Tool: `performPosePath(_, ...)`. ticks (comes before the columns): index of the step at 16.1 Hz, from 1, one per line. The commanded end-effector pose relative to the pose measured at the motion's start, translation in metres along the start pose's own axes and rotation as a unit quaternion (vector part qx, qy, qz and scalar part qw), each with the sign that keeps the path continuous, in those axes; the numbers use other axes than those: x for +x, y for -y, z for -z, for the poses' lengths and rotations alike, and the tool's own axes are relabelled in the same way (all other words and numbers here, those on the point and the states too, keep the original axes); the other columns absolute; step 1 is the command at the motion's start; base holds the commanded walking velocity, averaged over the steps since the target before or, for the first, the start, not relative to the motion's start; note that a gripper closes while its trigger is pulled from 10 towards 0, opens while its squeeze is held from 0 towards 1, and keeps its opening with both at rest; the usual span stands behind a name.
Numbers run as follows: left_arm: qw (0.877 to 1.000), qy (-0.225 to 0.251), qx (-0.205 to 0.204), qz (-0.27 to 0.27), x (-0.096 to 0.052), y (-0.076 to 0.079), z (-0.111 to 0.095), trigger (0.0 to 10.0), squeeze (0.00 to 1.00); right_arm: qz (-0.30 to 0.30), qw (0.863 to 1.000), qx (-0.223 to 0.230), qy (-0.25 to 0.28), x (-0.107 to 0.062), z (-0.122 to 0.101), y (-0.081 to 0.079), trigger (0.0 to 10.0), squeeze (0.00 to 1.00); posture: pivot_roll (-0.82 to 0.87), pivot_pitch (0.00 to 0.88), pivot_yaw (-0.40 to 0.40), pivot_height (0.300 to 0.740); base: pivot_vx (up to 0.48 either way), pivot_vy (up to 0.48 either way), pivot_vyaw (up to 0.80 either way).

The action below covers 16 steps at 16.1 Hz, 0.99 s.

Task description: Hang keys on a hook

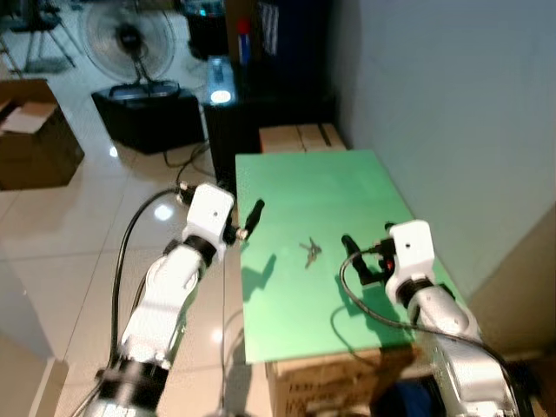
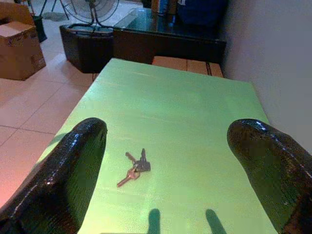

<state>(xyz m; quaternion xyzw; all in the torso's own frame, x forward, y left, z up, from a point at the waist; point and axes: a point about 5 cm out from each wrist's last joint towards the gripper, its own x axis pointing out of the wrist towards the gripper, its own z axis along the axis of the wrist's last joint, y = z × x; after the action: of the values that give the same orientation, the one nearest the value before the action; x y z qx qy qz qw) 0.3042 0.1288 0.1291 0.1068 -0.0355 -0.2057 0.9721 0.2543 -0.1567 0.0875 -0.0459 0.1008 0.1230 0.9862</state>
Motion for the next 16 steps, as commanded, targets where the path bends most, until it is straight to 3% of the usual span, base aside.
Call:
performPosePath(1, 1.0, -0.012, 0.004, 0.0, -0.0019, -0.0016, 0.0046, 10.0, 0.0, 0.002, 1.0, -0.006, 0.003, 0.0035, -0.0035, 0.0007, 10.0, 0.0, -0.12, 0.0, 0.03, 0.74, 0.0, 0.0, 0.0)
performPosePath(6, 1.0, 0.005, 0.0, 0.008, 0.0011, 0.0003, -0.0009, 10.0, 0.0, 0.004, 1.0, -0.007, 0.0, 0.0053, -0.0006, 0.0021, 10.0, 0.0, -0.13, 0.0, 0.032, 0.74, 0.0, 0.0, 0.0)
performPosePath(16, 1.0, 0.007, -0.003, 0.018, 0.0031, 0.0034, -0.0011, 10.0, 0.0, 0.004, 1.0, -0.013, -0.004, 0.0045, 0.0043, 0.0037, 10.0, 0.0, -0.13, 0.0, 0.03, 0.74, 0.279, 0.0, 0.0)
